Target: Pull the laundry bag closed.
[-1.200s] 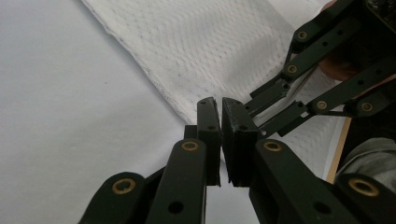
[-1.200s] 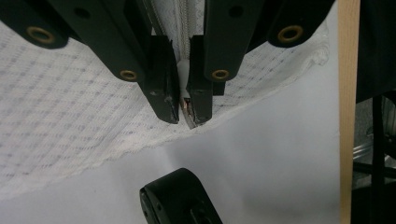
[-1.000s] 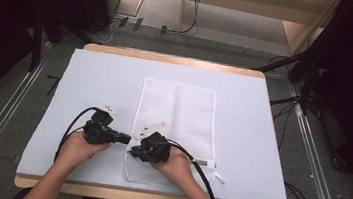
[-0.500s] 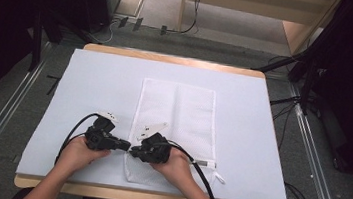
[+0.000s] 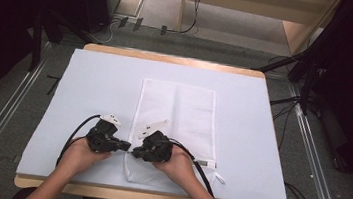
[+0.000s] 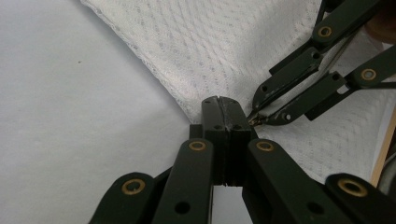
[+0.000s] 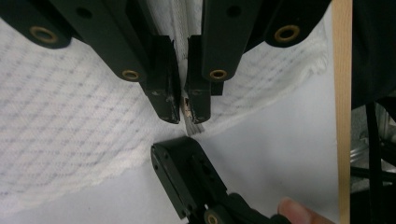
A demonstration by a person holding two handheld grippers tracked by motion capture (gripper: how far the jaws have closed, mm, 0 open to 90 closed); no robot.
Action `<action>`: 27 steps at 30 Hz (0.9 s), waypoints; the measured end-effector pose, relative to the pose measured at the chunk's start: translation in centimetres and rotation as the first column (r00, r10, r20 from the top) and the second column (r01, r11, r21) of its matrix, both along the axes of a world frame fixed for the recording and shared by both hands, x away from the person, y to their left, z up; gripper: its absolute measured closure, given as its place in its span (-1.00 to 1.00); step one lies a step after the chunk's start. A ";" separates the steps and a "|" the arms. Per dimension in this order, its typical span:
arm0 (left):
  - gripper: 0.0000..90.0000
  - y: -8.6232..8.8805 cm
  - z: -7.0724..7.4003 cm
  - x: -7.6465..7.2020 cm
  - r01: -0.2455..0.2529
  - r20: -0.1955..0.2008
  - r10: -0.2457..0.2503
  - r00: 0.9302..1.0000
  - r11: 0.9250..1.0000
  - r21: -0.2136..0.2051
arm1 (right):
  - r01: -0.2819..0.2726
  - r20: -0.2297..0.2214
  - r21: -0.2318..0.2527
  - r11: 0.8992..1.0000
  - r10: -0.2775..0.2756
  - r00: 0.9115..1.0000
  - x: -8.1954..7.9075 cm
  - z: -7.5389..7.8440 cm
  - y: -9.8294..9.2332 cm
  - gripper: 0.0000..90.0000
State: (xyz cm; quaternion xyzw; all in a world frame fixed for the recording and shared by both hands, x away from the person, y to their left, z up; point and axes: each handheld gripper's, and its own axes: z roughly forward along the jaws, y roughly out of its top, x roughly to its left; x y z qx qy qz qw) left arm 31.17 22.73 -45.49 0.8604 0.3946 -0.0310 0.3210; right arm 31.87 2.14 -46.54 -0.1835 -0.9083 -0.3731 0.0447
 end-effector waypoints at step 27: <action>1.00 0.4 -0.2 0.3 -0.012 -0.034 0.011 0.999 0.999 -0.034 | 0.007 -0.038 -0.019 1.000 -0.007 0.999 0.5 0.4 -2.1 0.98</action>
